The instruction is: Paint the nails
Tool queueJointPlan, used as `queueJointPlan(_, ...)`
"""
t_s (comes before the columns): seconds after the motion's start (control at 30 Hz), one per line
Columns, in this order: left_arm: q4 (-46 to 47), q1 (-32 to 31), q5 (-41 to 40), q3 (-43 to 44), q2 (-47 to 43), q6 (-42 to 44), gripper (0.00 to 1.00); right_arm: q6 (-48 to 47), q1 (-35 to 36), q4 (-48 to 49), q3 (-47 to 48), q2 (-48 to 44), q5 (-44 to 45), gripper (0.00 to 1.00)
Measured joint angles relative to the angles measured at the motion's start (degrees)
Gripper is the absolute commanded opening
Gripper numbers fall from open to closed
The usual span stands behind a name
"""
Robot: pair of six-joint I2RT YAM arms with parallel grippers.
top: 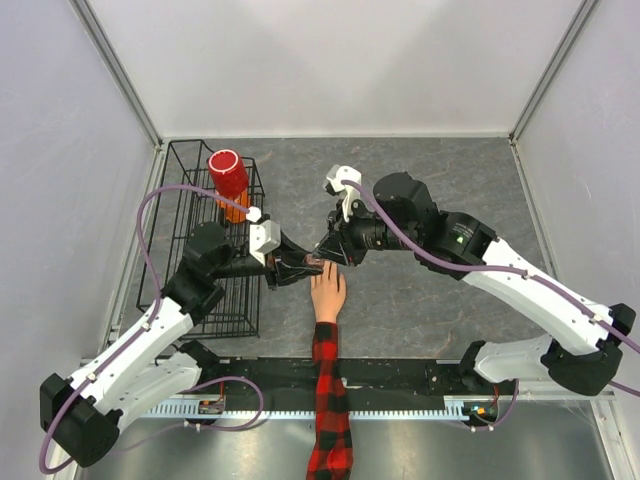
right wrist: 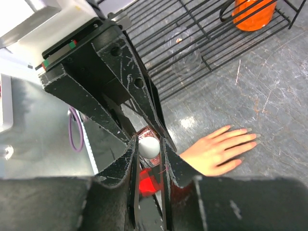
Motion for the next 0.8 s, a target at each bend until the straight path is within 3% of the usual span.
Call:
queueJointPlan(0.17,0.87,0.0,-1.62,-0.5,-0.87,-0.09,0.02,6.43,1.4,7.98,-6.99,-4.26,5.4,0.0)
queueJointPlan(0.33,3.1,-0.28,-5.29,-3.1,-3.15,-1.03,0.02,10.62,8.33,16.85,-14.95,-8.57,19.89,0.0)
queueJointPlan(0.57,3.85,0.04,-10.45,-4.59,-4.85,-1.68,0.02,14.86,15.58,21.44,-15.21,-5.33,39.93,0.0)
queueJointPlan(0.8,4.13,0.07,-13.05,-5.27,-5.09,-1.86,0.02,20.09,17.62,19.37,-12.37,-2.25,48.15,0.01)
